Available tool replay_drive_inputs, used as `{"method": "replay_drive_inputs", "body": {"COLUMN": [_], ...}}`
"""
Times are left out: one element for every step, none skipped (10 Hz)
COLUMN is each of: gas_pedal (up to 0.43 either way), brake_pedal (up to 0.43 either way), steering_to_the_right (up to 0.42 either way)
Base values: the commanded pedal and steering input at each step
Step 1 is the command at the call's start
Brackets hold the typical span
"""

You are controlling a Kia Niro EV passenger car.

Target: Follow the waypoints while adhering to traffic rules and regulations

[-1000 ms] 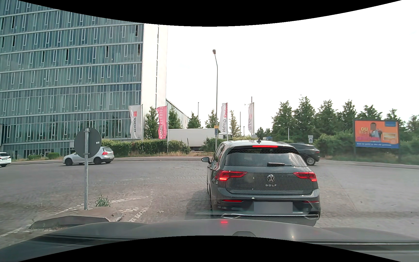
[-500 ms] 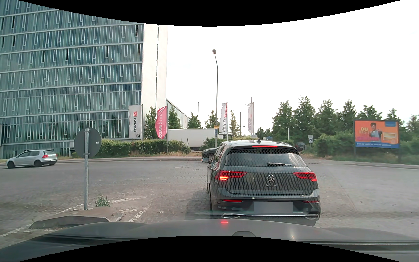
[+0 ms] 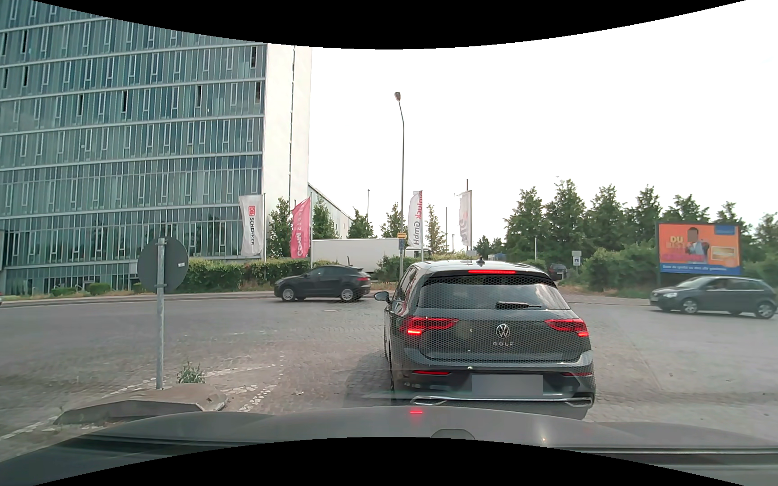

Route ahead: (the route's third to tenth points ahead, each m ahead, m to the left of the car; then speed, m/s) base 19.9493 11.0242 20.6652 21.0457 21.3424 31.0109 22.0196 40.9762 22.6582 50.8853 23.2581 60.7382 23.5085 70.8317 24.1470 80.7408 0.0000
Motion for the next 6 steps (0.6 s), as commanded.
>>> {"method": "replay_drive_inputs", "body": {"gas_pedal": [0.0, 0.0, 0.0, 0.0, 0.0, 0.0], "brake_pedal": [0.256, 0.256, 0.25, 0.256, 0.256, 0.25], "steering_to_the_right": [-0.006, -0.006, -0.006, -0.006, -0.006, -0.006]}}
